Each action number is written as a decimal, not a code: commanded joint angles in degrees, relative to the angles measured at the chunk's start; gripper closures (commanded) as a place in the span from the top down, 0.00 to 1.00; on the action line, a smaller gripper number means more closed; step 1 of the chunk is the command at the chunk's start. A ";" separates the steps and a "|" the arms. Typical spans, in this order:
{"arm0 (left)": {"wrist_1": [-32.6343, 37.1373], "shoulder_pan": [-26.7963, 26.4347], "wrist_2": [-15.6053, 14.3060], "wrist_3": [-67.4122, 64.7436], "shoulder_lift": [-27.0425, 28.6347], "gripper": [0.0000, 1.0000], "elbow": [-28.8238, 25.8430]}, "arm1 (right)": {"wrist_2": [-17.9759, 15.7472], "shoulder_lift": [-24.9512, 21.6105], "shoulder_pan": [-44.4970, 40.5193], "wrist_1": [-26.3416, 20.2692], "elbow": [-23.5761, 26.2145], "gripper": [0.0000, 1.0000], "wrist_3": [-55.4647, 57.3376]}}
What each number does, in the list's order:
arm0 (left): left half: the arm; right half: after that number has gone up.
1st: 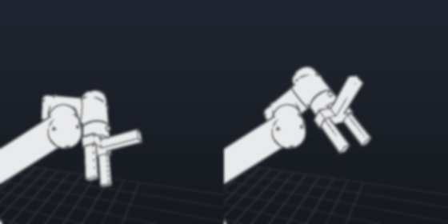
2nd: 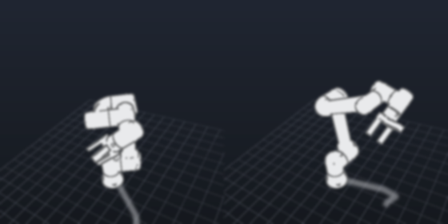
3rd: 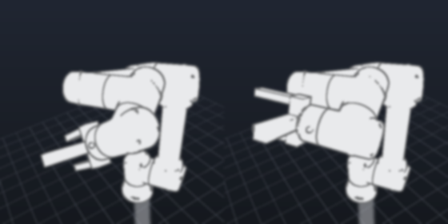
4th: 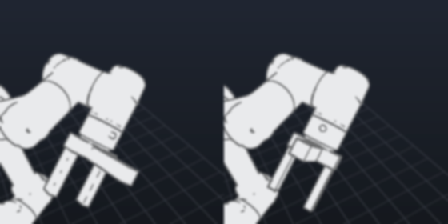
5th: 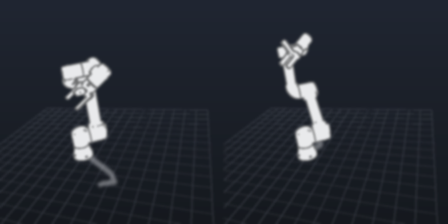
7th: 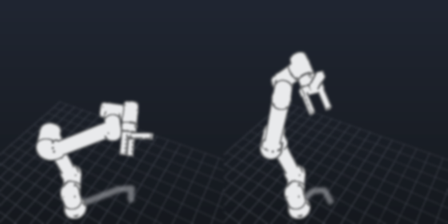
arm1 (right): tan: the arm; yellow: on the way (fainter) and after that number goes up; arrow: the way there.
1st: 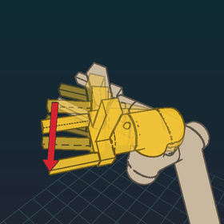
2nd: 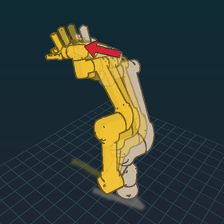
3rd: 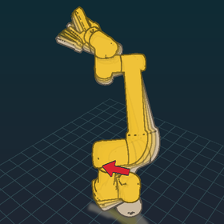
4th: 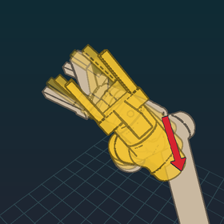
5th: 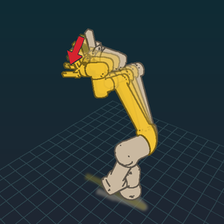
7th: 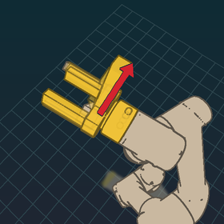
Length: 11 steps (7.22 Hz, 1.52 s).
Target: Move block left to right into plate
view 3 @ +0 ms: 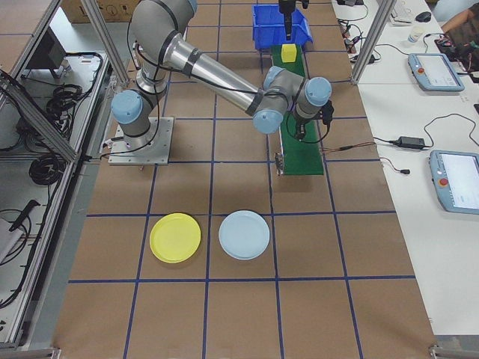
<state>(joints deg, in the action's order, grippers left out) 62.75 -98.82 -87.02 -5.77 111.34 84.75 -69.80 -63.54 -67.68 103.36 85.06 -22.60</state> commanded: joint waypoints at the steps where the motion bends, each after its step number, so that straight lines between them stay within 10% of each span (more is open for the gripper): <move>1: 13.64 1.43 -0.17 -0.03 -11.70 1.00 -0.29 | 0.10 -0.01 0.00 1.22 0.02 1.00 -0.07; 11: 19.34 3.72 -2.01 0.85 -21.34 1.00 4.63 | 1.16 -0.01 0.00 3.60 1.69 1.00 -1.66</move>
<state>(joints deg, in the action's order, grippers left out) 82.13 -95.13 -88.96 -4.92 90.07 89.78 -68.65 -63.54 -67.68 106.96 86.75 -24.39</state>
